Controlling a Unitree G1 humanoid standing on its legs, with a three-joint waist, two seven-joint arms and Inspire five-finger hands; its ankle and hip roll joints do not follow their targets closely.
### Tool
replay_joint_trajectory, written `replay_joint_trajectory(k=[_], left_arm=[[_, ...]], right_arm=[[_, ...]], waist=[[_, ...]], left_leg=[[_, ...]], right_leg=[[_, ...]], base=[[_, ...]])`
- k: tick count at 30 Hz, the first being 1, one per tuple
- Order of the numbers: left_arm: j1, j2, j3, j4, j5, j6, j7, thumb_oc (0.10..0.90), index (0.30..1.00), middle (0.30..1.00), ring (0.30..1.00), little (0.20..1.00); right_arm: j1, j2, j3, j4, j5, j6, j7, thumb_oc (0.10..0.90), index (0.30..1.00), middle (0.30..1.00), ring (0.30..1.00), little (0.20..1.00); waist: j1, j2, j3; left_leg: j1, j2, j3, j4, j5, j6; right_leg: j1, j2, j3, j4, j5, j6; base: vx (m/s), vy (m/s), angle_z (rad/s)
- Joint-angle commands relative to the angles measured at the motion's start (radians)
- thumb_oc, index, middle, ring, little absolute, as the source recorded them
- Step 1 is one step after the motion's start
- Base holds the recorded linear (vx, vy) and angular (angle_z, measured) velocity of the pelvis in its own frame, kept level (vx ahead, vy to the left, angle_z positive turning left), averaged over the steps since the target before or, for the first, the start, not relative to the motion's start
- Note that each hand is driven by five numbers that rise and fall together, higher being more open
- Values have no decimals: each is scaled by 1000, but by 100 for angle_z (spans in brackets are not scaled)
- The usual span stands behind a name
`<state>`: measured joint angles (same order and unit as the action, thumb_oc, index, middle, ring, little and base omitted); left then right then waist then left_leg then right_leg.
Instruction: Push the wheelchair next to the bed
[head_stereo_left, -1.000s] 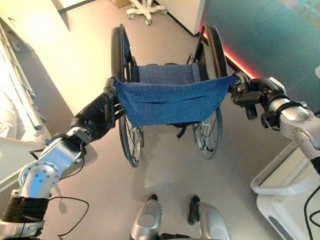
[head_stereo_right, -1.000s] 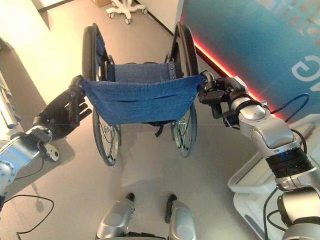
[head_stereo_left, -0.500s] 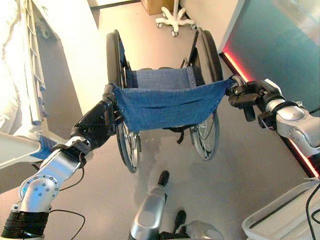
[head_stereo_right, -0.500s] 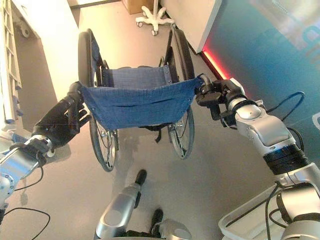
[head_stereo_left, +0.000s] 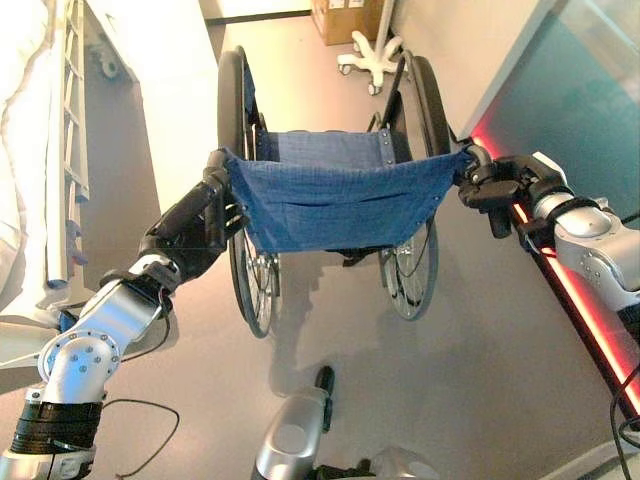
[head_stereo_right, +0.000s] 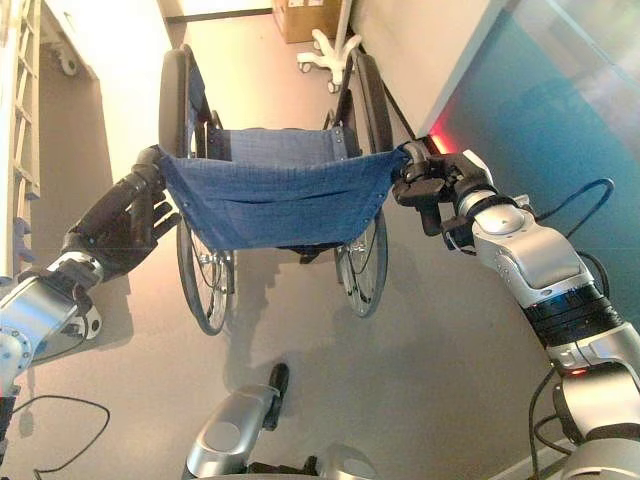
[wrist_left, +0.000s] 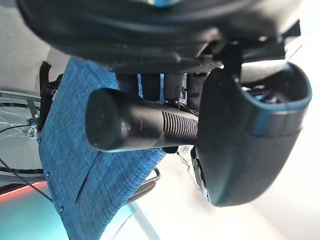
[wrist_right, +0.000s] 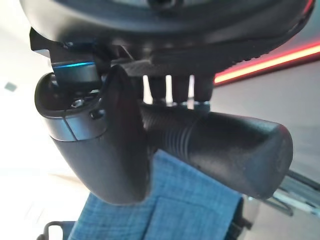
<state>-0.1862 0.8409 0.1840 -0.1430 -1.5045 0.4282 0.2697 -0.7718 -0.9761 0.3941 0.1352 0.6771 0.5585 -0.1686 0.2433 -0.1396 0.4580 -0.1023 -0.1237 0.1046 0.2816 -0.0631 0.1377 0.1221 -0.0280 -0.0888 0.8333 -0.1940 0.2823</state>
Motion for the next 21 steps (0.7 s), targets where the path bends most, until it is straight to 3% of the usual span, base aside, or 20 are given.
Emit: replay_joint_trajectory(k=[1,2,5,7,9,11,12,14,16,19,21], left_arm=[[-123,93,9,-116,-202,-154,-157,400,300,300,300,300],[-126,101,11,-113,-212,-158,-154,400,300,300,300,300],[-146,131,-3,-94,-242,-182,-151,400,300,300,300,300],[-157,129,-13,-86,-237,-190,-157,400,300,300,300,300],[-185,114,-47,-79,-216,-216,-171,400,300,300,300,300],[-210,96,-65,-79,-187,-237,-176,400,300,300,300,300],[-217,90,-64,-90,-173,-245,-165,400,300,300,300,300],[-201,81,-48,-110,-158,-243,-144,400,300,300,300,300],[-171,60,-39,-129,-136,-234,-146,400,300,300,300,300],[-138,39,-22,-135,-129,-210,-170,400,300,300,300,300],[-110,27,-17,-139,-134,-198,-192,400,300,300,300,300]], right_arm=[[-101,68,60,-118,-44,-320,116,400,300,300,300,300],[-87,59,49,-125,-53,-321,125,400,300,300,300,300],[-69,20,13,-142,-46,-322,146,400,300,300,300,300],[-76,10,5,-136,-45,-325,151,400,300,300,300,300],[-97,-8,10,-130,-34,-320,135,400,300,300,300,300],[-134,-12,16,-126,-23,-301,121,400,300,300,300,300],[-164,-7,16,-129,-15,-273,115,400,300,300,300,300],[-182,4,11,-153,-5,-236,105,400,300,300,300,300],[-182,21,0,-173,-4,-210,84,400,300,300,300,300],[-185,19,1,-179,-1,-198,77,400,300,300,300,300],[-201,11,10,-168,-1,-191,92,400,300,300,300,300]], waist=[[28,-6,-355],[19,-1,-361],[-14,33,-354],[-22,51,-341],[-42,55,-311],[-60,47,-287],[-66,30,-278],[-71,18,-269],[-73,9,-265],[-78,7,-279],[-83,9,-308]], left_leg=[[-25,-62,-39,-167,108,-36],[-24,-65,-53,-164,105,-35],[-4,-63,-119,-104,70,-41],[5,-51,-156,-73,50,-51],[39,-59,-229,-25,-10,-57],[70,-59,-279,4,-76,-60],[95,-55,-306,19,-121,-65],[119,-42,-329,40,-152,-71],[145,-26,-355,60,-172,-75],[153,-11,-370,81,-162,-82],[186,27,-391,94,-124,-113]], right_leg=[[-18,165,-3,-114,424,-62],[-24,150,1,-141,403,-70],[-70,17,-43,-317,224,-144],[-111,-9,-42,-414,182,-172],[-177,-51,-13,-583,203,-177],[-235,-92,17,-704,285,-151],[-272,-124,39,-829,353,-120],[-285,-147,47,-910,402,-103],[-296,-141,65,-879,411,-100],[-286,-121,77,-834,377,-98],[-293,-97,76,-762,360,-118]], base=[[341,51,28],[387,77,41],[328,10,54],[239,-89,81],[310,-191,79],[385,-274,96],[421,-285,139],[471,-283,132],[508,-288,56],[449,-216,52],[498,-205,44]])
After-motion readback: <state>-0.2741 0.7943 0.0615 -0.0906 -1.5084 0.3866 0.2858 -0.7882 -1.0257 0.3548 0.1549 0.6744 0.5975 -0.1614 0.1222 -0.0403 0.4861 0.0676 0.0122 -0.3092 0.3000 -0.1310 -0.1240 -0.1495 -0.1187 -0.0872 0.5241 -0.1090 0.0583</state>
